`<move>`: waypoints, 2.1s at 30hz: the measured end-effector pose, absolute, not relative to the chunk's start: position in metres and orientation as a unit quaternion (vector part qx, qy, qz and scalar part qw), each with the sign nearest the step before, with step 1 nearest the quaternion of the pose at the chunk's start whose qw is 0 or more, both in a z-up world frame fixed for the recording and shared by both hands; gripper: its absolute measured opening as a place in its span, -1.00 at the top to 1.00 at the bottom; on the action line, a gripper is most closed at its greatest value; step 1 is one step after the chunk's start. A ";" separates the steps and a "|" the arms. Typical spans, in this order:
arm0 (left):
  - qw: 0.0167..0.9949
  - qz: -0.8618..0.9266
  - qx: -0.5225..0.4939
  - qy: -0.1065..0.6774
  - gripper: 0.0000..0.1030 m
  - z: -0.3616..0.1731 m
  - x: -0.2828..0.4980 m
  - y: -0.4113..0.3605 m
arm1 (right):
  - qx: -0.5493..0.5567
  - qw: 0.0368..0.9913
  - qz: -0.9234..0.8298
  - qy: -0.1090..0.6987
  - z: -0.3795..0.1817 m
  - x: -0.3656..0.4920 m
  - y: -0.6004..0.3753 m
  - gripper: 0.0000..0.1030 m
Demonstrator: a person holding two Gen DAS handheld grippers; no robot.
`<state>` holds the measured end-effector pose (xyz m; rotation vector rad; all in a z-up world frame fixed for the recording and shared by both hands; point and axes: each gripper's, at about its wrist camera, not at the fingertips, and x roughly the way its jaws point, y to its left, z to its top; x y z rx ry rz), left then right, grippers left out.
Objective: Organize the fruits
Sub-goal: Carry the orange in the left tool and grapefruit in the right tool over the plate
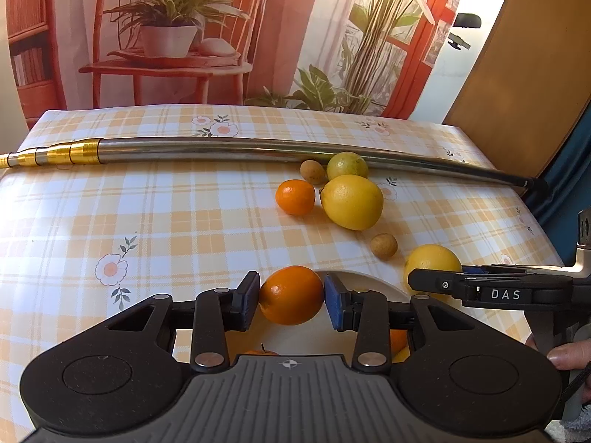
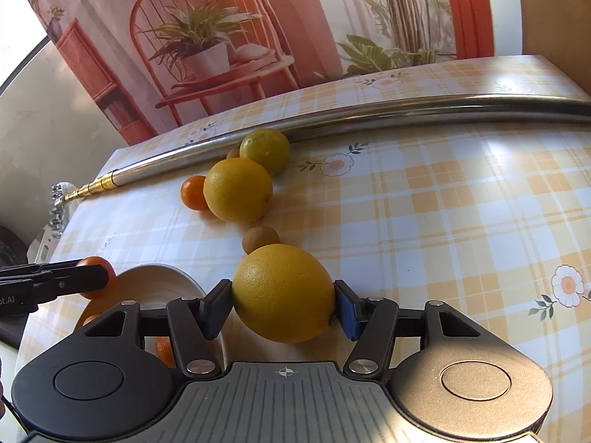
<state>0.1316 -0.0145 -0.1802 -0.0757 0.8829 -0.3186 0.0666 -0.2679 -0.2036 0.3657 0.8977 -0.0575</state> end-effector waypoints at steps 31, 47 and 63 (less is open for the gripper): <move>0.901 -0.173 -0.045 0.395 0.22 -0.169 0.065 0.005 | 0.126 0.912 0.004 0.389 -0.150 0.021 -0.218 -0.06; 0.900 -0.184 -0.031 0.393 0.22 -0.179 0.031 0.013 | 0.094 0.914 0.033 0.394 -0.151 -0.011 -0.177 -0.06; 0.895 -0.185 -0.022 0.405 0.22 -0.189 0.028 0.013 | 0.062 0.902 0.080 0.419 -0.164 -0.019 -0.147 -0.06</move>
